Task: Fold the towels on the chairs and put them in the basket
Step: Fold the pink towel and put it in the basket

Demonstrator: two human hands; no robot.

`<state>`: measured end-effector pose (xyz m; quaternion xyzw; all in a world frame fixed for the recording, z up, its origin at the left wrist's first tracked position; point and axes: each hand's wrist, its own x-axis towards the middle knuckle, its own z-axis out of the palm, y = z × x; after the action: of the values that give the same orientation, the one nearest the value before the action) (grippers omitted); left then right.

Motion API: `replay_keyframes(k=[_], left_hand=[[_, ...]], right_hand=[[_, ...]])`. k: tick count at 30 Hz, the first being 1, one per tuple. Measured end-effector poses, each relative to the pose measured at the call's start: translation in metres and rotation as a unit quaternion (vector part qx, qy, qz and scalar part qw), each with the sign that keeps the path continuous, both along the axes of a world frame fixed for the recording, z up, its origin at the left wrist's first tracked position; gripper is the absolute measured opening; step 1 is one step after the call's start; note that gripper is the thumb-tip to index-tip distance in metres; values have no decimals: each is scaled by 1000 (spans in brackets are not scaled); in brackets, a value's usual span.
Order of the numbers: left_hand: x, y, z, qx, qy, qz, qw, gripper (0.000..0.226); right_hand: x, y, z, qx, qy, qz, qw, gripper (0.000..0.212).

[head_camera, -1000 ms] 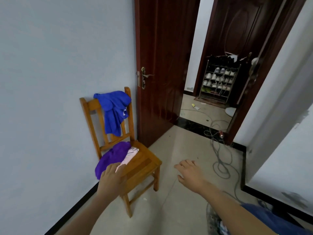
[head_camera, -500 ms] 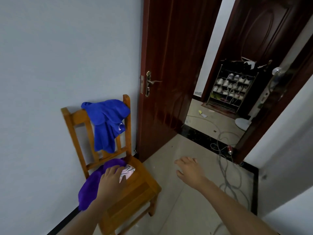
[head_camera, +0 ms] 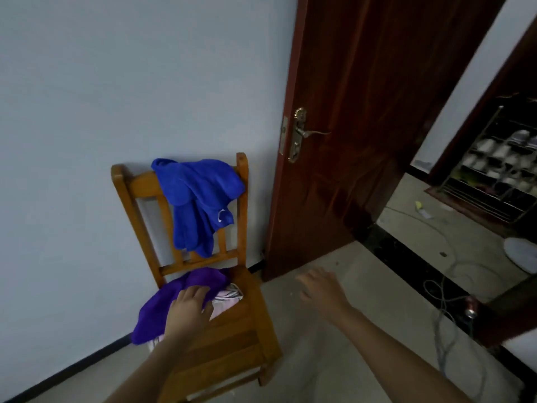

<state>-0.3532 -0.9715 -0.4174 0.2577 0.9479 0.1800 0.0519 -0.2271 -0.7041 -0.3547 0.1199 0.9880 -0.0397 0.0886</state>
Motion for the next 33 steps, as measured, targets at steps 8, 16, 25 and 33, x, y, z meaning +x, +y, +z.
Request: replay_keyframes(k=[8,16,25,33], left_hand=[[50,41,-25,-16,-74,203,976,41],[74,22,-50,-61,-148,332,930,46],[38,44,-83,-53,-211,382,898,45],[36,85,-102,-24,-241,452,858,43]], right_hand=[[-65,41,-42,-55,-21,166,984,39],[-122,25,-84,-91,-86,275,953,38],[-175,28,-119,-87,-131,277,948,33],[-202,28,-153,-99,-216,330,914,30]])
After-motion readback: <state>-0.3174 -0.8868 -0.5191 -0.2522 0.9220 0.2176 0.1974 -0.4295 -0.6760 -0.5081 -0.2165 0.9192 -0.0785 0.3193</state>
